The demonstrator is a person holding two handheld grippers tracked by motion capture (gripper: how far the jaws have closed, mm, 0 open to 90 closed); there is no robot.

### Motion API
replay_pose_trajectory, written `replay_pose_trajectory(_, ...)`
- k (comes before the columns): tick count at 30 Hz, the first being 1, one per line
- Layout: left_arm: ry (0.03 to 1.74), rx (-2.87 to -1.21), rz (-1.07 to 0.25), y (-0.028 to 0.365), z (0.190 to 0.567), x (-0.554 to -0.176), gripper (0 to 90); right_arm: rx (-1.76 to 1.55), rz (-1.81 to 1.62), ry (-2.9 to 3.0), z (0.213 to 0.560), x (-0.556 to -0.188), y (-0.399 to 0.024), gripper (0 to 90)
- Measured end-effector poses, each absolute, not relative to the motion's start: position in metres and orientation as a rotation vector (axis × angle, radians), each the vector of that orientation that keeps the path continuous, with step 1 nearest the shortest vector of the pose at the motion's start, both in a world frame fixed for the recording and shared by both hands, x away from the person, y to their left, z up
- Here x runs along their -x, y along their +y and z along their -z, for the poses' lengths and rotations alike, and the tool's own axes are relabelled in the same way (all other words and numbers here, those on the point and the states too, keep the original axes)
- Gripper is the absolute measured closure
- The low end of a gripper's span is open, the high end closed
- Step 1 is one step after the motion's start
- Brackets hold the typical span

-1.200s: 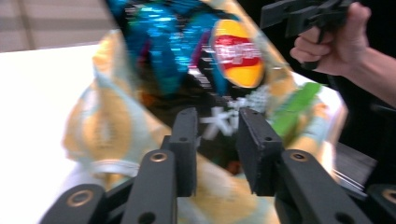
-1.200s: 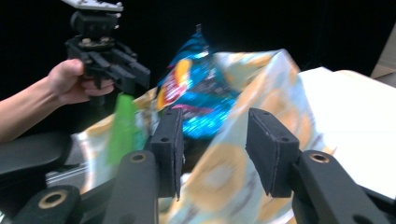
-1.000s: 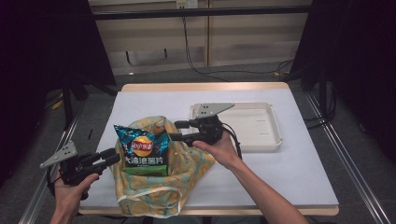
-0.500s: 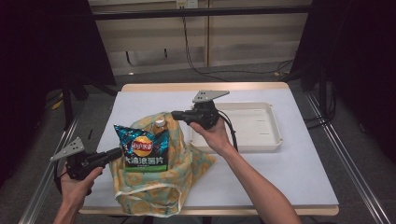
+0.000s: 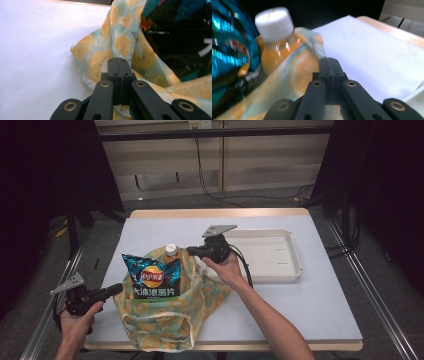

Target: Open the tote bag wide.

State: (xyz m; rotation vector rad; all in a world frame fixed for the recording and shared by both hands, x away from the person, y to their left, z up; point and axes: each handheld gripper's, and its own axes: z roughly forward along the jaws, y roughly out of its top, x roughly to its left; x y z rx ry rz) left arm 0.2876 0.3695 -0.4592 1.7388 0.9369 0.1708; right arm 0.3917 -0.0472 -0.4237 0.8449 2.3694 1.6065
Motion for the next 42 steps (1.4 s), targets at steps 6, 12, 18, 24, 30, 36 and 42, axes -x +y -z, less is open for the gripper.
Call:
replay_pose_trajectory(6,0.949,-1.819,-0.167,0.366,0.468,-0.279,90.0,-0.844,-1.587,2.401,0.441,-0.381,-0.049,90.0)
replay_pose_trajectory(12,0.994,-1.862,-0.138,0.365,0.487,-0.283,90.0,-0.867,-1.488,2.437,0.458,-0.384,-0.049,90.0)
replay_pose_trajectory(18,0.970,-1.880,-0.137,0.364,0.484,-0.280,90.0,-0.888,-1.455,2.448,0.463,-0.379,-0.050,90.0)
replay_pose_trajectory(24,0.992,-1.851,-0.136,0.371,0.488,-0.275,90.0,-0.807,-1.389,2.546,0.472,-0.371,-0.039,90.0)
replay_pose_trajectory(30,1.008,-1.867,-0.140,0.367,0.493,-0.274,90.0,-0.823,-1.359,2.560,0.479,-0.370,-0.042,90.0)
replay_pose_trajectory(36,0.979,-1.811,-0.161,0.369,0.484,-0.271,83.0,-0.843,-1.466,2.486,0.465,-0.367,-0.054,79.0)
replay_pose_trajectory(42,0.916,-1.749,-0.198,0.366,0.463,-0.261,69.6,-0.826,-1.587,2.403,0.434,-0.348,-0.068,63.6)
